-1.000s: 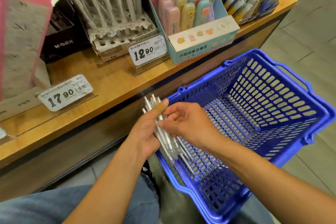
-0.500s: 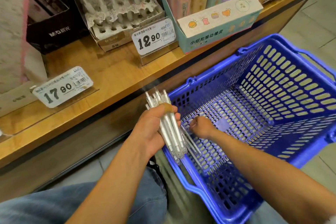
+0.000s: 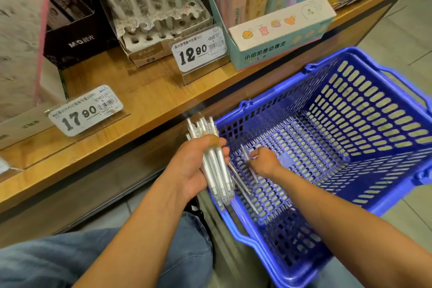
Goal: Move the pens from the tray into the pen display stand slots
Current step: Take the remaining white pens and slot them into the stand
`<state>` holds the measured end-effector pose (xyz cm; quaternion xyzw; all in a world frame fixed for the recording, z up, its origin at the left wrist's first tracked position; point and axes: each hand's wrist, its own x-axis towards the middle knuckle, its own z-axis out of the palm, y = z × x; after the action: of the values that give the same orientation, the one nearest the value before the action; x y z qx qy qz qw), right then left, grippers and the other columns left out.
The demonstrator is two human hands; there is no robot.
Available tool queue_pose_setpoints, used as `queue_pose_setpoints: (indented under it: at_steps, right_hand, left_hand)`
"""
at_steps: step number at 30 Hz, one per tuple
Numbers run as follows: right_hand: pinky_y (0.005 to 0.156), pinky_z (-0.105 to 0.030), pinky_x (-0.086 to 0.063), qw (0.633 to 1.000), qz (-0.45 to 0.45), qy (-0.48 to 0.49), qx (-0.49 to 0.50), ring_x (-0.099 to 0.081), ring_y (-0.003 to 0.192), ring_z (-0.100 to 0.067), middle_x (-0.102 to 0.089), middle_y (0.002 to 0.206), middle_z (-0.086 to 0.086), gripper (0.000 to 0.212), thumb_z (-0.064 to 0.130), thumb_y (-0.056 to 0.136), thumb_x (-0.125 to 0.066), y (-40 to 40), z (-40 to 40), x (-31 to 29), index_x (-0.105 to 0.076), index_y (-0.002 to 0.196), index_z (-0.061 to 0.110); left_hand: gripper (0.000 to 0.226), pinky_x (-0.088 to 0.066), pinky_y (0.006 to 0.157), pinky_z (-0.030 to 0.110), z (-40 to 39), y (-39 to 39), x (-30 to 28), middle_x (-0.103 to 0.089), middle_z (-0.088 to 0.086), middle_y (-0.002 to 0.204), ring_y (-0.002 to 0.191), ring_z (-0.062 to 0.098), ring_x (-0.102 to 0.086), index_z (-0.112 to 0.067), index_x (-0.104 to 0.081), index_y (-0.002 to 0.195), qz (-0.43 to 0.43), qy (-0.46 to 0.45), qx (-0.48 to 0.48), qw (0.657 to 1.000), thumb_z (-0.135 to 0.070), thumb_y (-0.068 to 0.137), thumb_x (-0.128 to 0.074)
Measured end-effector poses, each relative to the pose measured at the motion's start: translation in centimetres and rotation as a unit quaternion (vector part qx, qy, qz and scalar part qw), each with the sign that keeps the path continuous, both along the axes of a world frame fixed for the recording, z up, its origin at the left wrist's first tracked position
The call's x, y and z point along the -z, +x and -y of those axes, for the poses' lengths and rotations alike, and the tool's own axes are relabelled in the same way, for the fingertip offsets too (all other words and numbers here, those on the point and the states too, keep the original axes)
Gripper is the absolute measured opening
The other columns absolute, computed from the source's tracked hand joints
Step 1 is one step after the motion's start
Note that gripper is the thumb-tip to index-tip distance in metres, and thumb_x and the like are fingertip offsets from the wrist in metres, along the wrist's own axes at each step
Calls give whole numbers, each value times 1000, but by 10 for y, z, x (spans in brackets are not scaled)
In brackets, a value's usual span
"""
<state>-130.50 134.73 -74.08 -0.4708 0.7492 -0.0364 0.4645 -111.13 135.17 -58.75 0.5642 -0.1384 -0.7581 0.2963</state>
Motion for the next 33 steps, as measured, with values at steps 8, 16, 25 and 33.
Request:
queue_pose_setpoints:
  at_steps: [8, 16, 25, 33]
  right_hand:
    - [50, -18, -47, 929, 323, -77, 164, -62, 55, -8, -66, 74, -7, 22, 4, 85, -70, 14, -35, -134, -63, 106, 4]
    - [66, -28, -51, 917, 319, -193, 138, -61, 65, -10, -67, 72, 2, 16, 19, 76, -82, 78, -52, -165, -70, 85, 20]
    - [45, -20, -44, 929, 333, -129, 96, -56, 49, -9, -66, 67, -4, 14, 15, 90, -66, 26, -15, -106, -69, 76, 17]
    - [78, -36, -50, 981, -94, 70, -157, -63, 98, -33, -66, 109, -19, 17, 15, 88, -62, 17, -25, 48, -62, 99, 2]
  left_hand:
    - [8, -57, 52, 25, -12, 6, -12, -67, 7, 62, 52, 14, -66, -6, -68, 82, 23, 11, -22, 999, -13, 80, -72]
    - [68, -62, 71, 45, -23, 5, -16, -68, 32, 110, 96, 38, -72, 4, -55, 130, -93, 2, -47, 995, -23, 72, -76]
    - [7, -55, 52, 24, -14, 3, -1, -61, 6, 59, 50, 13, -61, -10, -65, 74, -12, -10, -75, 997, -6, 78, -69]
    - [30, -55, 58, 27, -7, 0, 10, -66, 6, 60, 54, 14, -64, -13, -74, 59, -8, -24, -38, 999, -3, 85, -63]
